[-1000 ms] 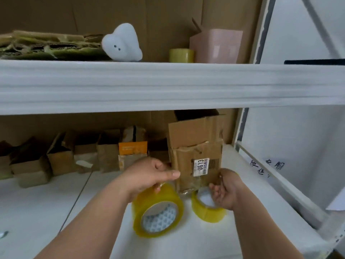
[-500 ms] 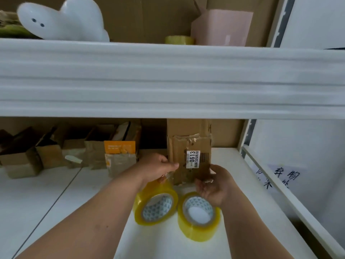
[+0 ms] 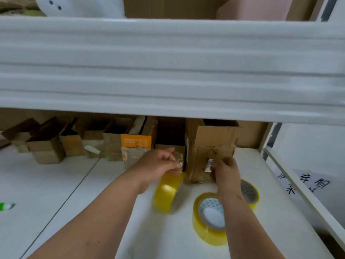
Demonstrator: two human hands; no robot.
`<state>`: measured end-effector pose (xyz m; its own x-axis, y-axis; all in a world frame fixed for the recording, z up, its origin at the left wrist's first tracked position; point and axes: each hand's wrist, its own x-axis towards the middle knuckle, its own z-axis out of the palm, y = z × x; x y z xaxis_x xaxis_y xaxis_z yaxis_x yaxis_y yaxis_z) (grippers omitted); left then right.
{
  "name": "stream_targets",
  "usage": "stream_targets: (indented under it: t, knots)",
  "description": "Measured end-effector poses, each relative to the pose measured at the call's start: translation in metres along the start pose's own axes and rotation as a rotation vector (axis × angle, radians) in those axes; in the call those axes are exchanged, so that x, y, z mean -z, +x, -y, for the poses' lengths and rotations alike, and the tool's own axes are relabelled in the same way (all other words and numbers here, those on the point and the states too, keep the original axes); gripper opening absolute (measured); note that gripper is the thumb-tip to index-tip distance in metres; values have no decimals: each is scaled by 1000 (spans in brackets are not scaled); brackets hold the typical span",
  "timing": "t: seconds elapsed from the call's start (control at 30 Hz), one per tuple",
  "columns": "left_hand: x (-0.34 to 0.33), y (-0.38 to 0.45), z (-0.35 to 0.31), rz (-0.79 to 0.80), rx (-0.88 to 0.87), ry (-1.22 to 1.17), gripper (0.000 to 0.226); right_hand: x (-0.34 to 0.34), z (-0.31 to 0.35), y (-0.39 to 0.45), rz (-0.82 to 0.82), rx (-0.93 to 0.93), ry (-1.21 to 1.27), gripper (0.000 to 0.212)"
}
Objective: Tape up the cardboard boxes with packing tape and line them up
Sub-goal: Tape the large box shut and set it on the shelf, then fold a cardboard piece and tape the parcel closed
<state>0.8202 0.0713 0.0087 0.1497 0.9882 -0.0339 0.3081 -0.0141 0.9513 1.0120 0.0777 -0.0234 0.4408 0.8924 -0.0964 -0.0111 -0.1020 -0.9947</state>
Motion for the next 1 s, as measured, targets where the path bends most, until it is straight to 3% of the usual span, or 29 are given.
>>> stream_targets:
  t: [0.13,0.2,0.27,0.43,0.73,0.9,1.0]
  knots:
    - [22,-23,5,-113,-78,-61,14,-28,3,-53,420,129,-155,19]
    - [38,-40,10,-181,-109,-115,15,-46,2,-76,496,199,-169,32]
    - [57,-60,14,-201,-130,-146,15,-68,0,-94,486,294,-216,37]
    - [125,-110,41,-278,-151,-154,18,-139,3,-156,562,386,-194,5]
    - [252,-201,91,-524,-49,-109,14,-265,0,-278,595,378,-204,21]
    - [308,-234,113,-533,123,-357,68,-305,9,-288,404,389,-218,23]
    - [341,-244,131,-558,182,-305,65,-326,13,-275,305,517,-307,17]
